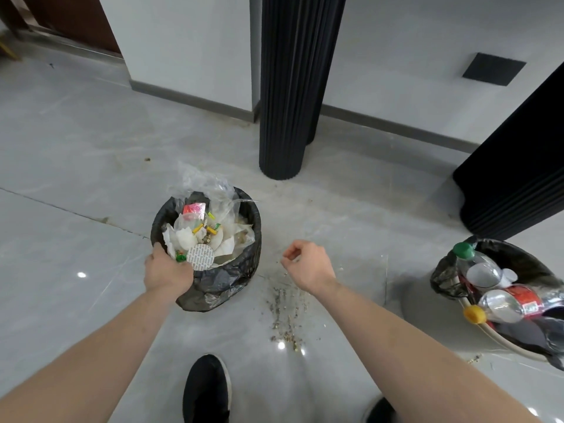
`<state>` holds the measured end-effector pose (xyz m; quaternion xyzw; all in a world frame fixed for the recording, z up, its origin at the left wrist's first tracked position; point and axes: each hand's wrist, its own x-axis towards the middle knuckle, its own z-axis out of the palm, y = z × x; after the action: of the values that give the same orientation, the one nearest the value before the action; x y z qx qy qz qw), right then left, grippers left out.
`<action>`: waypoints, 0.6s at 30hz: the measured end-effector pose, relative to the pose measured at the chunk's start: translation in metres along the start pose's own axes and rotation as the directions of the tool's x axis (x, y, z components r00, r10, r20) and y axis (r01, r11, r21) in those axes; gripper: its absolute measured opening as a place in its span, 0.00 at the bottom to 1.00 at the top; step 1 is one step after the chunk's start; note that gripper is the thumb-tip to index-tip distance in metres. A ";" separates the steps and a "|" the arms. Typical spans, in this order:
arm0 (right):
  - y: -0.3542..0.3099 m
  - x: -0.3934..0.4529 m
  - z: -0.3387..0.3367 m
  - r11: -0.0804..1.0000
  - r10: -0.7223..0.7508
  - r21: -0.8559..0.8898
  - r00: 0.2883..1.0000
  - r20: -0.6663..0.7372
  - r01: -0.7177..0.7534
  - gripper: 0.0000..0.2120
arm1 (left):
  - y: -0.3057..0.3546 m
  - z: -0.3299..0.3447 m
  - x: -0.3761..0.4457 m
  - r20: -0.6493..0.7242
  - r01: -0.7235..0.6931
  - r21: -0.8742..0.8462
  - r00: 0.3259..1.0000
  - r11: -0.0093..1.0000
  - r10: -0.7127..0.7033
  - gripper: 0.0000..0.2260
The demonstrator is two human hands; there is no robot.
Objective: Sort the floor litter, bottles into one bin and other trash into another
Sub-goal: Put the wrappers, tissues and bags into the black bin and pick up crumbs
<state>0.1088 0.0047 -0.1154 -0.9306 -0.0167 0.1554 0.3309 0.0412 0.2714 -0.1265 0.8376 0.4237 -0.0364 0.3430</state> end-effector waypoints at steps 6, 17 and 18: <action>0.070 -0.026 -0.030 0.988 0.136 -0.071 0.991 0.005 -0.136 0.05 | 0.017 0.018 -0.028 0.049 -0.032 -0.011 0.998 0.999 0.033 0.27; 0.127 -0.076 -0.083 0.957 0.285 -0.051 0.958 -0.025 -0.286 0.06 | 0.023 0.051 -0.083 0.111 -0.078 -0.053 0.990 0.995 0.084 0.33; 0.134 -0.083 -0.085 0.943 0.332 0.008 0.943 -0.025 -0.332 0.05 | 0.024 0.051 -0.087 0.118 -0.083 -0.055 0.989 0.995 0.089 0.34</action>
<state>0.0463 -0.1630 -0.1133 -0.9214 0.1450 0.1970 0.3019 0.0156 0.1710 -0.1220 0.8425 0.3666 -0.0616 0.3899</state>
